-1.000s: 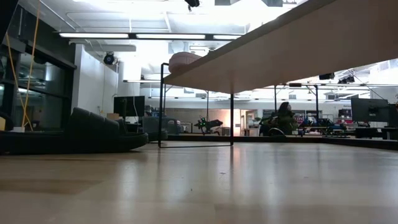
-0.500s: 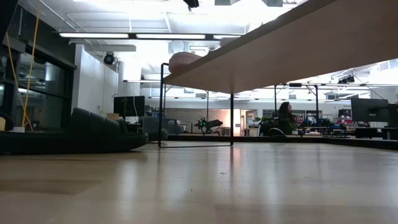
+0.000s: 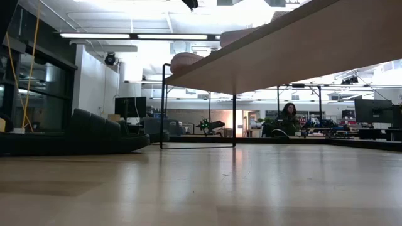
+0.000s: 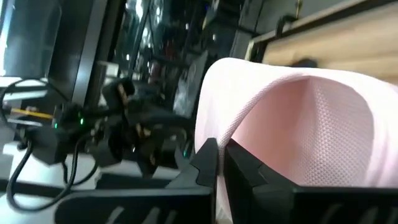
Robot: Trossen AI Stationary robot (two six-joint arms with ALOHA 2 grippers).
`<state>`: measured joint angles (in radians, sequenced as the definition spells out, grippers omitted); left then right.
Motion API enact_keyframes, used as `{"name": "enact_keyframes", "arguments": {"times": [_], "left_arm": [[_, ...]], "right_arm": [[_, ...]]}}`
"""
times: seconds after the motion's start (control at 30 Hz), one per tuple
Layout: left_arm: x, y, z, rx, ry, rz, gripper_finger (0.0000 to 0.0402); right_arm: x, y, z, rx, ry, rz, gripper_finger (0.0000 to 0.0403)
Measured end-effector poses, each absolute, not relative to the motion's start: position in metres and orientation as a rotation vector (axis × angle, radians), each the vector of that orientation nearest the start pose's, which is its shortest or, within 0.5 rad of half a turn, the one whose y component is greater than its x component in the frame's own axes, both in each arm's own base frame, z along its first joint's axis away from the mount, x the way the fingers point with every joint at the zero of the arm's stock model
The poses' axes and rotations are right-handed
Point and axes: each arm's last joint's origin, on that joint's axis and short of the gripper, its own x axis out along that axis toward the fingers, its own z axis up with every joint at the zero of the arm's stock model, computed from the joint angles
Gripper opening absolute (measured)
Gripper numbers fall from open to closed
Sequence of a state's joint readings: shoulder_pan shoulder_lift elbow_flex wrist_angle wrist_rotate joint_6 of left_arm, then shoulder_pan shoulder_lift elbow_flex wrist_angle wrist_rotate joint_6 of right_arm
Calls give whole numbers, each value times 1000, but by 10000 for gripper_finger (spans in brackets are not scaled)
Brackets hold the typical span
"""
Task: Pick and place slides into the shelf
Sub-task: Put the pink slide on the shelf
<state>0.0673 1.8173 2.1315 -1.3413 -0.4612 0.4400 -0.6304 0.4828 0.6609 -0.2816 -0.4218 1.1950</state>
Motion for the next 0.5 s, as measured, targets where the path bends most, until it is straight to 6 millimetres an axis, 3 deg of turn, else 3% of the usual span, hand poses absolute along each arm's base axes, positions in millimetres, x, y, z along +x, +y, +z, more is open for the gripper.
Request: {"name": "enact_keyframes", "arguments": {"times": [0.5], "left_arm": [[346, 36, 412, 596, 1114, 254, 133]], "right_arm": [[101, -48, 316, 1356, 138, -16, 0]]}}
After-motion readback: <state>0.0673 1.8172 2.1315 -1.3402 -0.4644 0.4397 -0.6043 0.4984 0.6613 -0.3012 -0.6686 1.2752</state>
